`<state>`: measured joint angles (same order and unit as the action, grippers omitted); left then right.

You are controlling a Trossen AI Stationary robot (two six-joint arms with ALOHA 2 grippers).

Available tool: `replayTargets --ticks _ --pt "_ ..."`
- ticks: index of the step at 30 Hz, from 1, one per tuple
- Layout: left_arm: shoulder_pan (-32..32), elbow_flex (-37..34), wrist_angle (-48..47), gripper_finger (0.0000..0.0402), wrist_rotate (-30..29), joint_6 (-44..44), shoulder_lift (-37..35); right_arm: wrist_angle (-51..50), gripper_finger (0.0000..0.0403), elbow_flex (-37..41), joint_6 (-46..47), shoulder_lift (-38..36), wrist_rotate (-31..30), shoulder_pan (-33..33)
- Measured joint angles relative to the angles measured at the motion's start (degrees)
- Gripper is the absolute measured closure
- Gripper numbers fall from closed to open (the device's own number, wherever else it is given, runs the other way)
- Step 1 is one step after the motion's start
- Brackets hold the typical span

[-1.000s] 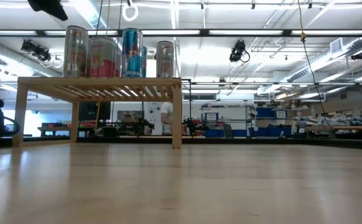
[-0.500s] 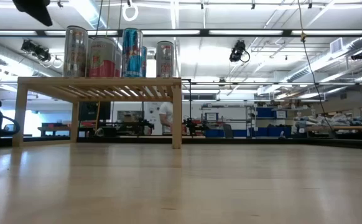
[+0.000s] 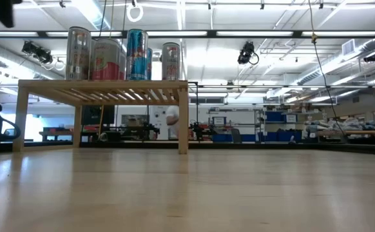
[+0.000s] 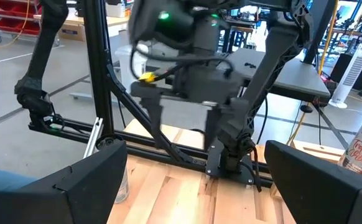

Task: Place canned beverage on shelf
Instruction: Put the white pink soda can on the shelf aligned with the other white pink soda can

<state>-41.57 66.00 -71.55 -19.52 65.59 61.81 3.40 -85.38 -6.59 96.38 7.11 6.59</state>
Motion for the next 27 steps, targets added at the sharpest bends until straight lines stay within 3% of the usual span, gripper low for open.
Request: replayTargets --ticks 6,11,16,27 --pt "-5.49 0.00 0.15 0.0001 4.82 4.74 4.24 0.00 0.0012 0.00 0.00 0.00 0.00 0.00" --pt "-9.52 0.00 3.21 0.0001 5.37 10.02 6.23 0.00 0.0012 0.00 0.00 0.00 0.00 0.02" --pt "-11.30 0.00 9.45 0.0001 5.72 10.88 6.84 0.00 0.0012 0.00 0.00 0.00 0.00 0.00" --pt "-14.83 0.00 12.27 0.0001 11.89 20.81 12.35 -0.02 0.0012 0.00 0.00 0.00 0.00 0.00"
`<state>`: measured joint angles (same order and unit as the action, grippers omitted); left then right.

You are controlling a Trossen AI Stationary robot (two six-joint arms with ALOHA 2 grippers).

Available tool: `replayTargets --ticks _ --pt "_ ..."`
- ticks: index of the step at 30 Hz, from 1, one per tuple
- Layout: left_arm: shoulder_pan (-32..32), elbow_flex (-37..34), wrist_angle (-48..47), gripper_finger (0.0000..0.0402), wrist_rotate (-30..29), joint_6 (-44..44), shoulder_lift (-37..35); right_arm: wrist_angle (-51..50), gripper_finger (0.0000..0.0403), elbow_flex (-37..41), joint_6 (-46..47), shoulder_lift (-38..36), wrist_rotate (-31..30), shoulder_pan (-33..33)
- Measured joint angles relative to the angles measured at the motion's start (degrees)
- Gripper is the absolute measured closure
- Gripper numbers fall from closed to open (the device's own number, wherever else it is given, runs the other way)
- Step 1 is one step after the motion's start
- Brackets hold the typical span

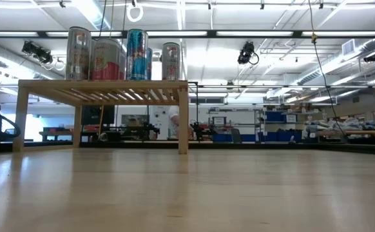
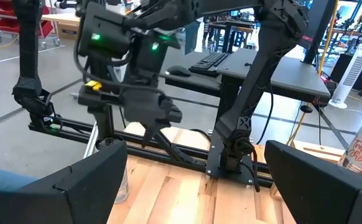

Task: Place canned beverage on shelf
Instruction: Put the white pink soda can on the shelf aligned with the other white pink soda can

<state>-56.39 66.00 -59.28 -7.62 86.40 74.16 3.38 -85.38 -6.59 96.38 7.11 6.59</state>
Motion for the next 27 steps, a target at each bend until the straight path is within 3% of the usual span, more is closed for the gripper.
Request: replayTargets --ticks 11,27 --pt "-0.48 0.00 5.75 0.0001 2.52 1.02 2.81 0.00 0.0012 0.00 0.01 0.00 0.00 0.00" --pt "-0.47 0.02 5.86 0.0001 2.37 -0.67 6.59 0.42 0.0012 0.00 0.02 0.00 0.00 0.00"
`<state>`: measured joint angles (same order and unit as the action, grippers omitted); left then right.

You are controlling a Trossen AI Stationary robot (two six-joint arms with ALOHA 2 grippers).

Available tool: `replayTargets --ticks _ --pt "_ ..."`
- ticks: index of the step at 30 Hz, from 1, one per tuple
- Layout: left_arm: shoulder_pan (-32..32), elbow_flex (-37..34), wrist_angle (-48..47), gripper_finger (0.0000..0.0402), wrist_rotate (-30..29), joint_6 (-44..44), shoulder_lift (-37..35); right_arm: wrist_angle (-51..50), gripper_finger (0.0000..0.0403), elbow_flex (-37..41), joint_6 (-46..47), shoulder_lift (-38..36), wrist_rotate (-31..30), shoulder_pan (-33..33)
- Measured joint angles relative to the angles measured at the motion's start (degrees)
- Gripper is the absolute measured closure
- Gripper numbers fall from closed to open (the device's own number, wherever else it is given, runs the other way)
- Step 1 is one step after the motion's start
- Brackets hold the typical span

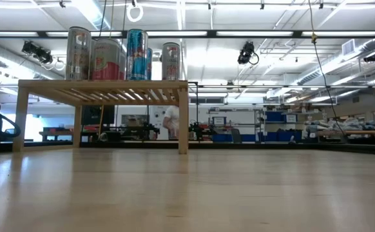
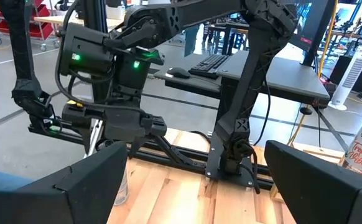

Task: Place canned beverage on shelf
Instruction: Put the white pink soda can on the shelf aligned with the other white pink soda can

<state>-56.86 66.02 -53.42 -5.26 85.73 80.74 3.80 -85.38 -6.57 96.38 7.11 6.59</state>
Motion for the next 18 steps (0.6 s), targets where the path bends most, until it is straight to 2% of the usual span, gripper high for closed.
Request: replayTargets --ticks 11,18 --pt "0.13 0.00 -1.40 0.0001 -0.52 0.32 1.86 0.49 0.0012 0.00 0.00 0.00 0.02 0.02" --pt "0.11 0.00 -1.09 0.0001 -4.02 -5.41 1.86 0.49 0.0012 0.00 -0.02 0.00 0.00 0.02"
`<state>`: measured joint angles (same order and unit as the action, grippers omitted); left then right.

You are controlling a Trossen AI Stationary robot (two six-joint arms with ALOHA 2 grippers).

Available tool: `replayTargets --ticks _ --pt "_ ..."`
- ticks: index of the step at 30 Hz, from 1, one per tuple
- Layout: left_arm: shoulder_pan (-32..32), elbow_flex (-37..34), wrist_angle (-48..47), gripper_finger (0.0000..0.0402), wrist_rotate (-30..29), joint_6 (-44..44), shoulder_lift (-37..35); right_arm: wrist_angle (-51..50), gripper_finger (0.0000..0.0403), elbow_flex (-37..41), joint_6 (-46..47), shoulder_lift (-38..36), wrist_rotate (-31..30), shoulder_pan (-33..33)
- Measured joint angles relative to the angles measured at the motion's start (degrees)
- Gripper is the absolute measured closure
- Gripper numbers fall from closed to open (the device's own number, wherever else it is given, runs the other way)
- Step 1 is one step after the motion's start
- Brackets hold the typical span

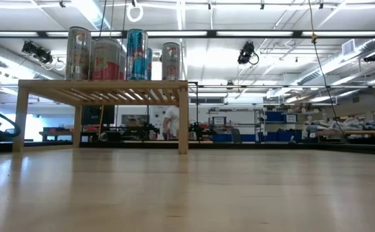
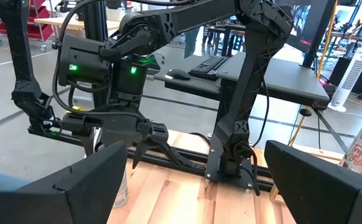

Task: Place canned beverage on shelf
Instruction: Put the white pink soda can on the shelf aligned with the other white pink soda can

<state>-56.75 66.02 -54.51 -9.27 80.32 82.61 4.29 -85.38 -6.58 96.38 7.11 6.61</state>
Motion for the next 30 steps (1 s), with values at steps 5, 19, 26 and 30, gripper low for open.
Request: replayTargets --ticks 5,19,26,30 --pt "0.29 0.00 0.55 0.0001 -0.04 -0.33 0.00 0.01 0.0012 0.00 0.02 0.00 0.00 0.01" --pt "0.28 0.00 -0.63 0.0001 2.61 3.08 -0.02 0.00 0.0012 0.00 0.02 0.00 0.00 0.00" --pt "-0.09 -0.04 -0.68 0.0002 5.53 4.47 1.74 -0.04 0.0012 0.00 0.01 0.00 0.02 0.01" --pt "-0.11 -0.04 -1.04 0.0002 5.52 3.19 1.81 -0.02 0.0012 0.00 0.01 0.00 0.00 -0.01"
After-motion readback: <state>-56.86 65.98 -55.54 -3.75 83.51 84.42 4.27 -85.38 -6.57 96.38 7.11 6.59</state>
